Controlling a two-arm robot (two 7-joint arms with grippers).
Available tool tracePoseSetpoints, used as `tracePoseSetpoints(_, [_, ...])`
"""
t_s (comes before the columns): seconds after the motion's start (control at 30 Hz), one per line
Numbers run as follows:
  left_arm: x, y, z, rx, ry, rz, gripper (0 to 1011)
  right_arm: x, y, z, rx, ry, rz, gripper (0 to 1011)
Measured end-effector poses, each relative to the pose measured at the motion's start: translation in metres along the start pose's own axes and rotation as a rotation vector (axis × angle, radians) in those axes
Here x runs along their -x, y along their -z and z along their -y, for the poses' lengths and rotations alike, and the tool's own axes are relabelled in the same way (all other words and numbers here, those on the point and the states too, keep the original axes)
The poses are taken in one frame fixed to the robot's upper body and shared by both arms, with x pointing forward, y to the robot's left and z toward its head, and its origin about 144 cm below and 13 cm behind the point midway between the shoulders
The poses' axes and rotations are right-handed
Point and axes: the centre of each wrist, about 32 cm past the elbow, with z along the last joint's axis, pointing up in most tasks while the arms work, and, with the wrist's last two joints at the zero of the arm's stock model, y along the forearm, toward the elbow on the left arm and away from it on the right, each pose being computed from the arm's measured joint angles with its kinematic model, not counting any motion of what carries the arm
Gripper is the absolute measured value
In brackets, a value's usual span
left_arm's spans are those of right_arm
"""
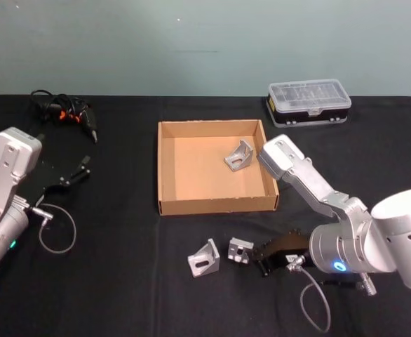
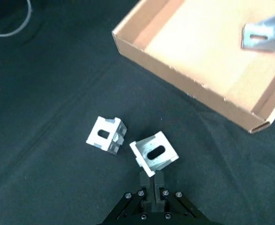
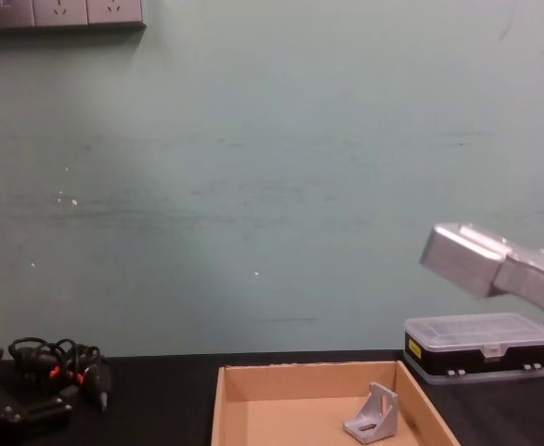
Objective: Use one hand to pick up the angle iron from the table and place it into the box.
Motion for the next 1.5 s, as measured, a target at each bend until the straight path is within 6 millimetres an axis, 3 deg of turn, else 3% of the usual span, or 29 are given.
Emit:
tracePoseSetpoints(0.27, [0.000,0.000,0.000,0.000,0.000,0.000,1000,0.002,-0.008,0.013,-0.078,0.005,0.022,51])
tracePoseSetpoints(0.67, [0.000,0.000,0.000,0.000,0.000,0.000,1000,-0.004,-0.047,0.018,-0.159,0.014,0.025,51])
tracePoseSetpoints(1.0, [0.000,0.000,0.000,0.000,0.000,0.000,1000,-0.014,-0.084,-0.013,-0.150,0.056,0.019,51])
tracePoseSetpoints(1.5, [0.000,0.000,0.000,0.000,0.000,0.000,1000,-0.018,-0.112,-0.065,-0.126,0.148,0.007,51])
